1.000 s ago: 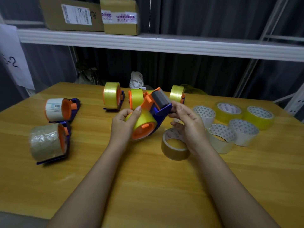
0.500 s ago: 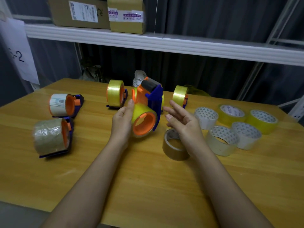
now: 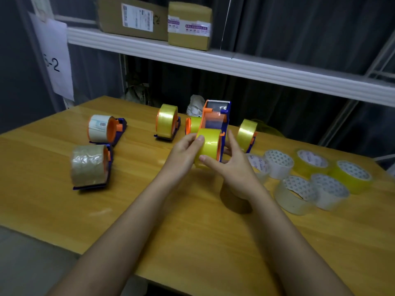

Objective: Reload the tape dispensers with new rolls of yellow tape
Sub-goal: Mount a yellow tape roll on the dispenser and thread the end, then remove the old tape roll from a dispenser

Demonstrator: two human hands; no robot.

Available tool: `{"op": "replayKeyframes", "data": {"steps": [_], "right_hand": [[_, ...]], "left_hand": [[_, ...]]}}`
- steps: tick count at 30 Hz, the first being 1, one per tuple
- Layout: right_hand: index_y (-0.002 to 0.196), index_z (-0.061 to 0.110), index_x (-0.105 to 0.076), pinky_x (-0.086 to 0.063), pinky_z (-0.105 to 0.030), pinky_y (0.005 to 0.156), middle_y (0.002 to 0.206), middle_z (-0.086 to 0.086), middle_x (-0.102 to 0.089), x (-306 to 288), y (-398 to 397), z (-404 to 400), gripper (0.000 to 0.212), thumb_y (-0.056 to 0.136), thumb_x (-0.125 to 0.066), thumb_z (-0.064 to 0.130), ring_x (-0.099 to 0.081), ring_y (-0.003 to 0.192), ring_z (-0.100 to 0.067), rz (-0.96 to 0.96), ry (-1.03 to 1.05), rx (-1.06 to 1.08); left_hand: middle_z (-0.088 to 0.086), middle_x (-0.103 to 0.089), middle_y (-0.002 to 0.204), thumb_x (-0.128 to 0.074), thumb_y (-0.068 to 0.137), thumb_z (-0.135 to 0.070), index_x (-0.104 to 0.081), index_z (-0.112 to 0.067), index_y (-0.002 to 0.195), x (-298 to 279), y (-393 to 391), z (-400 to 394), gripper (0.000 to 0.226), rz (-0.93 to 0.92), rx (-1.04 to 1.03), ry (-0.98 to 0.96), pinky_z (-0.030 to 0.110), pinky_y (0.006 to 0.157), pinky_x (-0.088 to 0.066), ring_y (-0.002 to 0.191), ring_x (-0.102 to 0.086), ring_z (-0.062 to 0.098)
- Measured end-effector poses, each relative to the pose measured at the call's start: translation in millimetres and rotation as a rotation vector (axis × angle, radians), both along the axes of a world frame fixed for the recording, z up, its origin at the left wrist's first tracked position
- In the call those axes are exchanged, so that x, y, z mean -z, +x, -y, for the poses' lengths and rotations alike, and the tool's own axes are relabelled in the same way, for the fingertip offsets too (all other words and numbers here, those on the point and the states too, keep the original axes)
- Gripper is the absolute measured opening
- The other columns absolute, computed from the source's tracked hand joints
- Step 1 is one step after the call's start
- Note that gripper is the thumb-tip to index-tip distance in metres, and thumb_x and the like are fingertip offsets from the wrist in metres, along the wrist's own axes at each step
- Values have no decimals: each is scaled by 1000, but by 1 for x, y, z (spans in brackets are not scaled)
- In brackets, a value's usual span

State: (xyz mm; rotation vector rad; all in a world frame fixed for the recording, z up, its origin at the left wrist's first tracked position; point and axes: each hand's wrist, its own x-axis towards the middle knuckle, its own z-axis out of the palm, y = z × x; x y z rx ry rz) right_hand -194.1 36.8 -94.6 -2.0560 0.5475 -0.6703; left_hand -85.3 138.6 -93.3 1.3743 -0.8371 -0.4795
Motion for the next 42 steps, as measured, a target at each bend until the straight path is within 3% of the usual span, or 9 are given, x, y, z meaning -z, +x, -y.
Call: {"op": "replayKeyframes", "data": {"steps": [2,5,10,16,21,27,31,38,42], "right_hand": [[139,43,-22,-44,-2,71,114,29,-46,-6,5,-5,83,77,-77,40,-48,95,27,57,71,-27],[135,41,-29,-50,-15,79,125,9,-56,-10,18,-9,76,77,-76,36,-57,106,3,113,212,-82],[141,27,-37,-48,-10,69,126,1,-59,-16,48,-29,73,79,-74,36,-59,107,-4,136,341,-141],[137,20,-45,-57,-30,85,109,3,-68,-43,107,-62,55,87,-68,28,-69,93,-7,221,516,-235],[142,21,-41,-52,-37,94,130,-2,-59,-58,144,-73,67,84,-62,48,-59,117,-16,154,417,-267],[112,29,-57,-51,-36,94,116,10,-58,-59,175,-48,20,100,-47,40,-54,115,-15,179,269,-140],[103,30,-64,-48,-44,99,104,19,-61,-53,186,-23,15,99,-49,32,-57,109,-12,144,128,-59],[99,30,-64,-51,-42,95,102,19,-60,-52,198,-1,17,100,-47,27,-57,101,-7,114,122,-46],[97,27,-65,-50,-42,97,99,20,-60,-51,205,5,18,100,-48,24,-58,102,-10,128,118,-48]], "left_hand": [[14,-64,97,-45,98,-41,-63,-9,108,-9,0,-10,39,176,-66,-5,36,81,-46,90,-61,15],[23,-57,79,-37,101,-41,-58,2,81,-18,10,-28,51,401,-200,33,42,64,-42,70,-54,25],[-2,-65,98,-41,98,-44,-62,-21,109,-33,35,-56,33,371,-217,127,30,79,-49,92,-60,11],[5,-67,100,-51,97,-28,-65,-15,101,-71,79,-86,19,112,-107,62,29,81,-56,95,-65,19],[12,-65,92,-47,100,-19,-64,-6,96,-100,112,-95,21,104,-158,124,22,61,-57,78,-65,15],[17,-58,111,-46,101,-21,-56,-1,113,-100,169,-76,26,43,-295,308,36,79,-51,103,-57,28],[18,-52,123,-44,101,-23,-47,2,129,-88,199,-51,38,12,-303,419,41,90,-49,112,-52,31],[14,-51,112,-40,102,-20,-34,1,137,-67,220,-6,41,-8,-214,598,36,74,-46,96,-52,24],[19,-46,135,-42,101,-23,-34,-2,140,-52,229,8,45,160,-227,746,38,89,-44,118,-49,30]]}}
